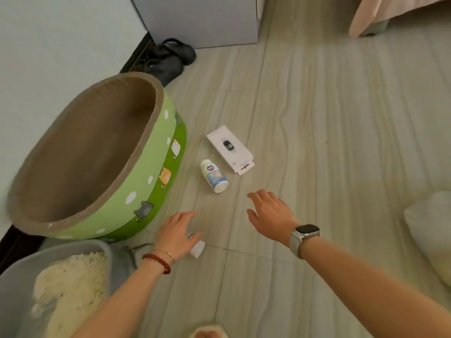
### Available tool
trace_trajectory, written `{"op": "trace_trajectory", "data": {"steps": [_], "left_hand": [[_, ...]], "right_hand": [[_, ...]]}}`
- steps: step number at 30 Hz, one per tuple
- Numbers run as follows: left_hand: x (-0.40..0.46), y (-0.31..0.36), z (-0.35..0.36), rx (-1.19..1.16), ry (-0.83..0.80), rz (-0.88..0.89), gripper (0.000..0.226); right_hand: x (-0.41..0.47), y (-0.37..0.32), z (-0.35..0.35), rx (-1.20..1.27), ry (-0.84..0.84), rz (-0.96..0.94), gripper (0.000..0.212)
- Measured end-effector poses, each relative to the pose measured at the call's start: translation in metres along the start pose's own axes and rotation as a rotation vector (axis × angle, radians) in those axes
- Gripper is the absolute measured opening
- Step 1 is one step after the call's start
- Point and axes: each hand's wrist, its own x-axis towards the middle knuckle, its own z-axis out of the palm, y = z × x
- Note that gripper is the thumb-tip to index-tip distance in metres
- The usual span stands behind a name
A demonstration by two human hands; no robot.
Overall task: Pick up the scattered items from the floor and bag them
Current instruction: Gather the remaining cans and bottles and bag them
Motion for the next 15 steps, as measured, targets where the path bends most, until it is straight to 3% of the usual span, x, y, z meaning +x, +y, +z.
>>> {"op": "trace_trajectory", "data": {"steps": [2,5,8,10,13,15], "left_hand": [[0.002,-0.031,0.014,0.077,-0.135,0.043,0.100],[0.010,-0.058,0.026,0.209,-0.321,0.199,0.110],[0.020,-0.072,0.038,0.338,-0.104,0.451,0.084],[0.022,-0.078,0.042,0.135,0.013,0.411,0.059],[0.015,-0.075,0.049,-0.143,0.103,0.249,0.064],[0.006,-0.070,0.048,-0.464,0.086,0.065,0.058]], "right_hand": [[0.018,-0.019,0.016,0.025,-0.005,0.038,0.047],[0.054,-0.048,0.034,0.079,0.050,0.104,0.053],[0.090,-0.069,0.046,0.131,0.126,0.201,0.065],[0.112,-0.077,0.052,0.168,0.131,0.303,0.071],[0.130,-0.080,0.063,0.093,0.131,0.373,0.059],[0.132,-0.079,0.066,0.151,0.128,0.388,0.051]]}}
